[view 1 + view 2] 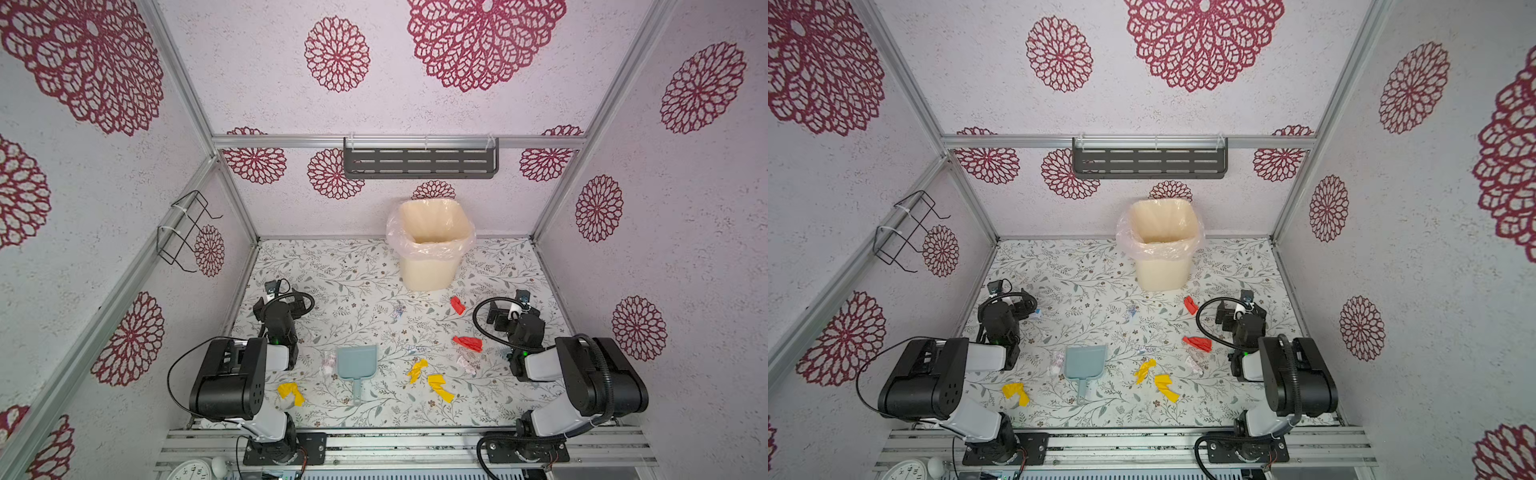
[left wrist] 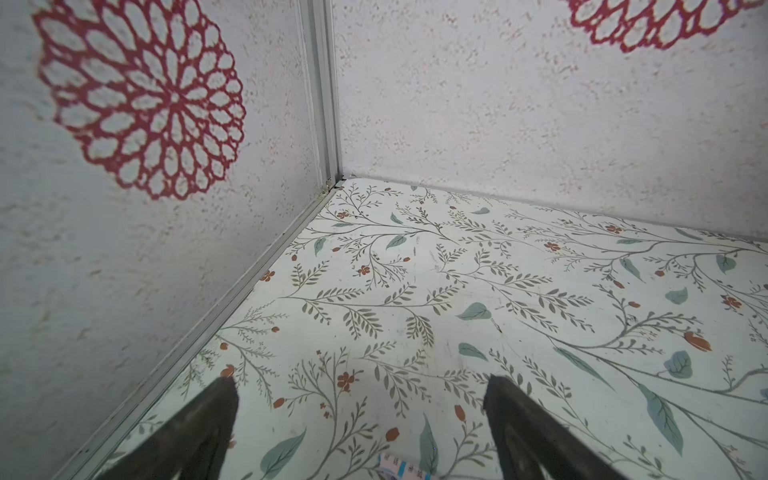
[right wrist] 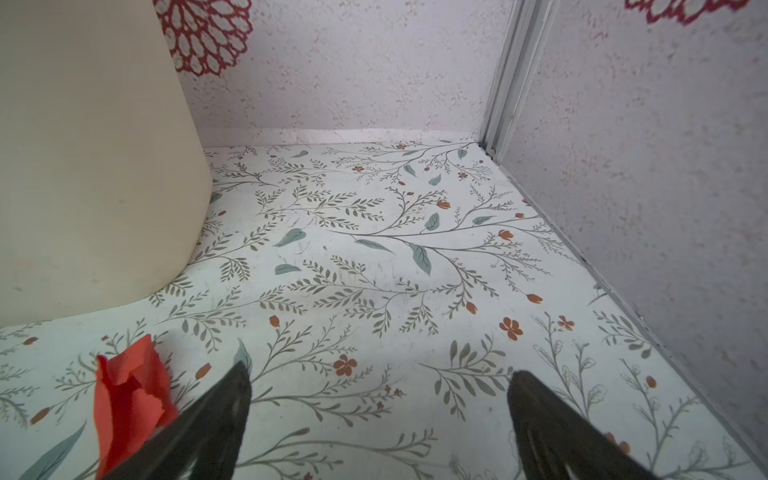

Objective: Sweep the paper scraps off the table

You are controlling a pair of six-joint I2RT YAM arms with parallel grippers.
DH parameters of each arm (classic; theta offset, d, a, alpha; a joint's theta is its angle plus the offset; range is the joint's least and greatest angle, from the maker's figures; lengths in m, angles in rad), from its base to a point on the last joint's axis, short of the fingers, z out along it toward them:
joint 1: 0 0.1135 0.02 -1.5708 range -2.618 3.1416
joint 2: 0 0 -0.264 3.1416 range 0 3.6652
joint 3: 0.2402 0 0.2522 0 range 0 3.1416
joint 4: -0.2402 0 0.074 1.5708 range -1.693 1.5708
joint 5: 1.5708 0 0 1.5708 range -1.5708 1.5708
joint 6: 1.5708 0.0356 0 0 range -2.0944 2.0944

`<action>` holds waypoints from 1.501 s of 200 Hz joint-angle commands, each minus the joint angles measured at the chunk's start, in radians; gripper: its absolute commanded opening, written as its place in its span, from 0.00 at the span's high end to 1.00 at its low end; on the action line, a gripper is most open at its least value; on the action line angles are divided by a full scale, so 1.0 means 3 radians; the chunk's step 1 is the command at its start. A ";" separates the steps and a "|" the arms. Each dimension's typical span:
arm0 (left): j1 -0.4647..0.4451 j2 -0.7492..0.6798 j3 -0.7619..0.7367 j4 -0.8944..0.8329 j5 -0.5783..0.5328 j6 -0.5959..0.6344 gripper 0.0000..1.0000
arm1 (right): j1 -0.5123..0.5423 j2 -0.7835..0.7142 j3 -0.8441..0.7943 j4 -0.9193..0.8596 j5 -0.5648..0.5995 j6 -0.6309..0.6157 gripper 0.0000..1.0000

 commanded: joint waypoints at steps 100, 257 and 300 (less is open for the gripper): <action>0.0027 -0.0061 -0.0010 0.0025 0.0026 0.0015 0.03 | -0.0015 -0.0091 -0.0021 0.0085 -0.0029 -0.0003 0.01; 0.0047 -0.0756 0.0559 -0.1565 0.0149 -0.0049 0.03 | 0.0002 -0.0813 0.0539 -0.1538 0.0480 0.0152 0.01; -0.0041 -0.1163 0.1208 -0.2909 0.0439 -0.0363 0.03 | -0.0002 -0.1081 0.1426 -0.2902 0.0294 0.0457 0.01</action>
